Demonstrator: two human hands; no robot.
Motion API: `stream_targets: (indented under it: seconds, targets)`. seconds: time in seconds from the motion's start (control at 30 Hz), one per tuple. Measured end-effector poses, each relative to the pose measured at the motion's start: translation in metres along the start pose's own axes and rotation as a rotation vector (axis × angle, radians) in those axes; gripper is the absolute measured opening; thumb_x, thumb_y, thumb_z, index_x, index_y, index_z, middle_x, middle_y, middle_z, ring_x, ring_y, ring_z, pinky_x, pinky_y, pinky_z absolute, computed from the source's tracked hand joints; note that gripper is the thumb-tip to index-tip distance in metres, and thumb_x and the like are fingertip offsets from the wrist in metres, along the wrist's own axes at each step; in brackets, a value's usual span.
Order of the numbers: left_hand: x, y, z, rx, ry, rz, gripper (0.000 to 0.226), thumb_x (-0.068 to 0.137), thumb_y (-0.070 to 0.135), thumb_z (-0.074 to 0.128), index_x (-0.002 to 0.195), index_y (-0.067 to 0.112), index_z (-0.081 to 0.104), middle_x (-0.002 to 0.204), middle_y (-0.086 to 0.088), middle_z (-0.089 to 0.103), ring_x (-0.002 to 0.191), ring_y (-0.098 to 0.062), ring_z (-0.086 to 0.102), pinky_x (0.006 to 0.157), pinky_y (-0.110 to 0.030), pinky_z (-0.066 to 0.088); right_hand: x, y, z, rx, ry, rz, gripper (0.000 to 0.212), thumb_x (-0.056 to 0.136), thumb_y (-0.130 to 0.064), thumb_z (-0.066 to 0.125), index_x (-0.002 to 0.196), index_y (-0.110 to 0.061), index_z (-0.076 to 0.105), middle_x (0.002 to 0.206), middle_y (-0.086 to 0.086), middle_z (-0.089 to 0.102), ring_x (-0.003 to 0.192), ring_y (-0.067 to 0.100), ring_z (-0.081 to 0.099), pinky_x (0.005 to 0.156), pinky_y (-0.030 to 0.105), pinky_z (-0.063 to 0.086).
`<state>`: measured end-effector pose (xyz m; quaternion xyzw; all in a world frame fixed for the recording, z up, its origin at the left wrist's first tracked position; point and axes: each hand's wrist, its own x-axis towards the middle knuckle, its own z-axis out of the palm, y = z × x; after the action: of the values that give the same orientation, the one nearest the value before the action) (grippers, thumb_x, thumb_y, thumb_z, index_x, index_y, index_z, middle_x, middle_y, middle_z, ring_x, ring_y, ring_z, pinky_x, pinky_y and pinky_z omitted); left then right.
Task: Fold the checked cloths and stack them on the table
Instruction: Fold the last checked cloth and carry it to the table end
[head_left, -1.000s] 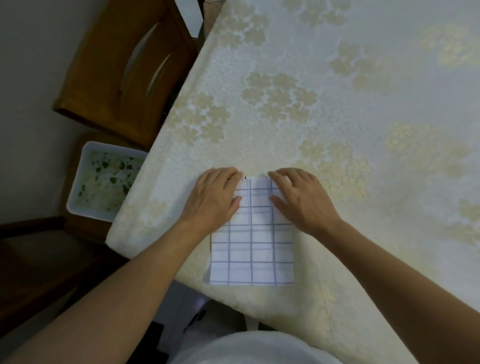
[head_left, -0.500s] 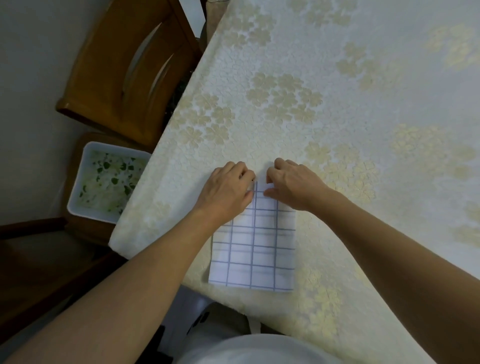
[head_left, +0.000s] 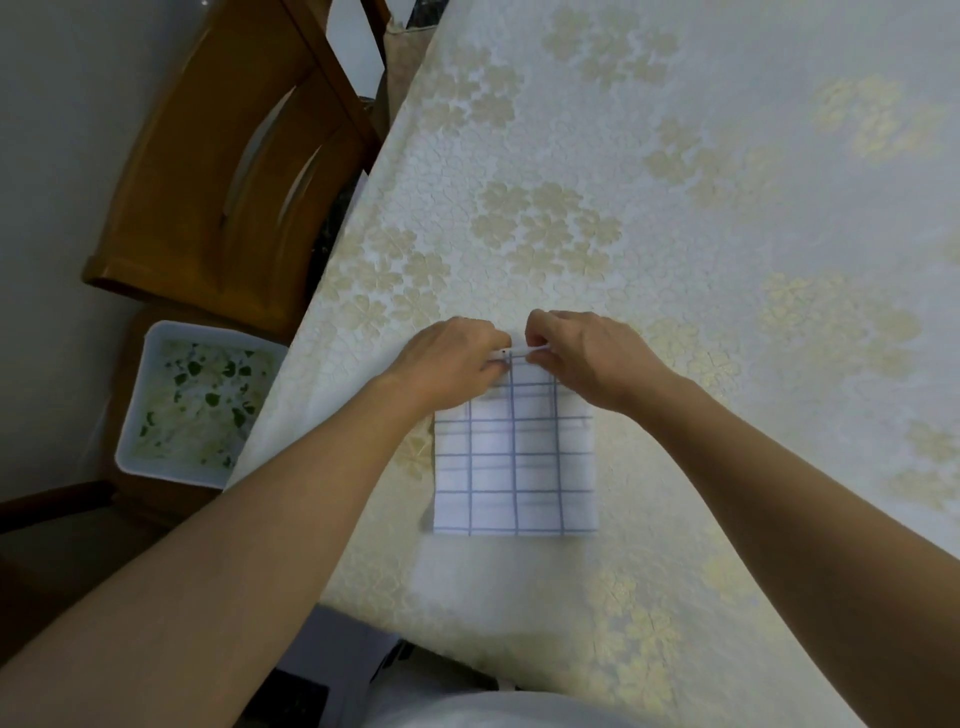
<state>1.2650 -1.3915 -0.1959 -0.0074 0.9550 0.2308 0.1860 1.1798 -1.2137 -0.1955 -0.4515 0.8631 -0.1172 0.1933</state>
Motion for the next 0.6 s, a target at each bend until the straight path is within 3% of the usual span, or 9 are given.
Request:
stream_targets:
  seconds: [0.07, 0.17, 0.3, 0.37, 0.47, 0.5, 0.6]
  targets:
    - [0.002, 0.003, -0.007, 0.028, 0.031, -0.022, 0.017, 0.100, 0.026, 0.054, 0.090, 0.015, 0.063, 0.076, -0.002, 0.059, 0.069, -0.025, 0.058, 0.052, -0.031, 0.036, 0.004, 0.001, -0.009, -0.045, -0.021, 0.033, 0.019, 0.102, -0.033, 0.052, 0.112, -0.017, 0.051, 0.089, 0.007, 0.064, 0.070, 0.027, 0.058, 0.059, 0.035, 0.047]
    - [-0.002, 0.011, -0.017, 0.087, 0.090, -0.039, 0.019, 0.102, 0.019, 0.049, 0.096, 0.014, 0.065, 0.076, -0.007, 0.061, 0.067, -0.027, 0.059, 0.052, -0.032, 0.038, 0.003, -0.004, -0.024, -0.104, -0.031, 0.045, 0.022, 0.103, -0.029, 0.051, 0.121, -0.020, 0.059, 0.091, 0.009, 0.068, 0.075, 0.029, 0.065, 0.062, 0.035, 0.051]
    - [-0.023, 0.026, -0.021, 0.116, 0.142, -0.057, 0.039, 0.097, 0.003, 0.047, 0.126, 0.024, 0.064, 0.106, -0.006, 0.070, 0.090, -0.028, 0.066, 0.074, -0.038, 0.054, -0.016, -0.022, -0.037, -0.223, 0.017, 0.023, 0.020, 0.103, -0.020, 0.046, 0.099, -0.018, 0.065, 0.074, 0.003, 0.064, 0.062, 0.023, 0.061, 0.057, 0.034, 0.053]
    - [-0.042, 0.031, -0.014, 0.081, 0.213, 0.004, 0.048, 0.094, -0.003, 0.054, 0.136, 0.020, 0.059, 0.124, -0.006, 0.068, 0.108, -0.029, 0.066, 0.089, -0.040, 0.055, -0.034, -0.036, -0.035, -0.209, 0.053, 0.026, 0.021, 0.101, -0.017, 0.048, 0.109, -0.021, 0.067, 0.081, 0.002, 0.067, 0.065, 0.024, 0.062, 0.055, 0.031, 0.048]
    - [-0.074, 0.031, 0.001, 0.082, 0.336, 0.152, 0.057, 0.076, -0.015, 0.071, 0.128, 0.007, 0.065, 0.122, -0.014, 0.070, 0.109, -0.034, 0.068, 0.088, -0.047, 0.058, -0.065, -0.057, -0.019, -0.179, 0.145, -0.004, 0.034, 0.094, -0.010, 0.057, 0.124, -0.023, 0.066, 0.092, 0.002, 0.072, 0.074, 0.026, 0.067, 0.054, 0.029, 0.043]
    - [-0.084, 0.030, 0.009, 0.105, 0.357, 0.178, 0.060, 0.069, -0.018, 0.074, 0.125, 0.004, 0.066, 0.120, -0.015, 0.070, 0.109, -0.034, 0.069, 0.088, -0.049, 0.059, -0.075, -0.061, -0.010, -0.169, 0.191, -0.012, 0.038, 0.090, -0.007, 0.061, 0.124, -0.021, 0.067, 0.097, 0.003, 0.074, 0.079, 0.026, 0.069, 0.058, 0.030, 0.048]
    - [-0.104, 0.031, 0.031, 0.143, 0.368, 0.208, 0.069, 0.061, -0.020, 0.080, 0.126, 0.001, 0.066, 0.124, -0.016, 0.068, 0.116, -0.033, 0.066, 0.096, -0.048, 0.055, -0.097, -0.067, 0.028, -0.143, 0.313, -0.002, 0.046, 0.083, -0.003, 0.069, 0.127, -0.013, 0.067, 0.120, 0.008, 0.072, 0.111, 0.031, 0.067, 0.090, 0.038, 0.055]
